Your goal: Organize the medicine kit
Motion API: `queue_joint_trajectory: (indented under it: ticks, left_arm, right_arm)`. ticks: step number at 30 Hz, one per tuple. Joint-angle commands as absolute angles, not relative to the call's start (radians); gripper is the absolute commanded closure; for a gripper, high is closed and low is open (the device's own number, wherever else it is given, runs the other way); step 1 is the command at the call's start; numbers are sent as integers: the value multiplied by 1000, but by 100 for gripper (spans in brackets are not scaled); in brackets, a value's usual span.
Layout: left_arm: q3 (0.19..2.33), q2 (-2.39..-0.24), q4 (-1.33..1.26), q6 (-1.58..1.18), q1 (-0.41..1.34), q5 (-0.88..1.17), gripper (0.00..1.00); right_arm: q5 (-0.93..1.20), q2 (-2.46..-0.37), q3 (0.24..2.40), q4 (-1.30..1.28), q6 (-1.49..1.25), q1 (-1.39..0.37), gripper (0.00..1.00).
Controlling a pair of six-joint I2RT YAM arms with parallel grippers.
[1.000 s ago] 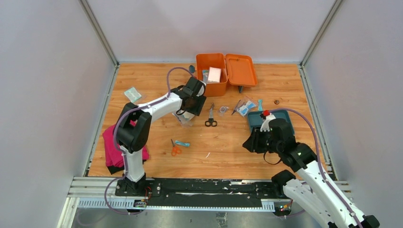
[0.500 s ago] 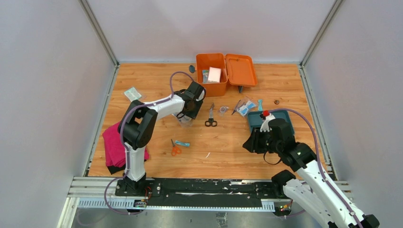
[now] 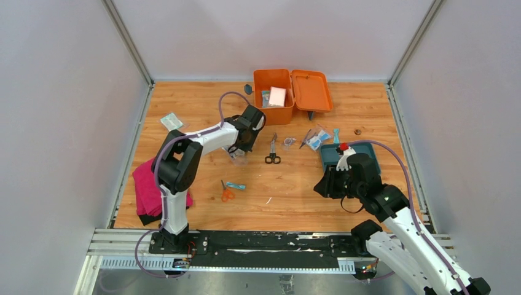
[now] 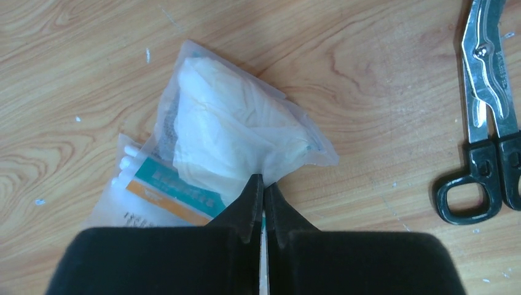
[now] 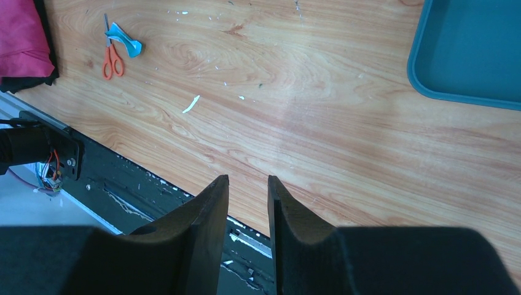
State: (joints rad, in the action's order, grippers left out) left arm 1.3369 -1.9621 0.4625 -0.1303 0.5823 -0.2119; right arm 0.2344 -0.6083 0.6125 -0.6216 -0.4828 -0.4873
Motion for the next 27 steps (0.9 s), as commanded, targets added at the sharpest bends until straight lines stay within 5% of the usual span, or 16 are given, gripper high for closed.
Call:
queue_joint_trajectory:
  ticks: [1,12,27]
  left_arm:
    - [1386,-1867,510,-148,584,-223,100]
    - [1671,-1778,564,-182,584,-160,100]
    - [2227,-2195,529,-138,582,-128,100]
  right_arm:
    - [221,-600,604,-647,-490,-486,65]
    - [209,-594,614,-661,-486,-486,65]
    - [207,-594,604,-668,-485,-487,64]
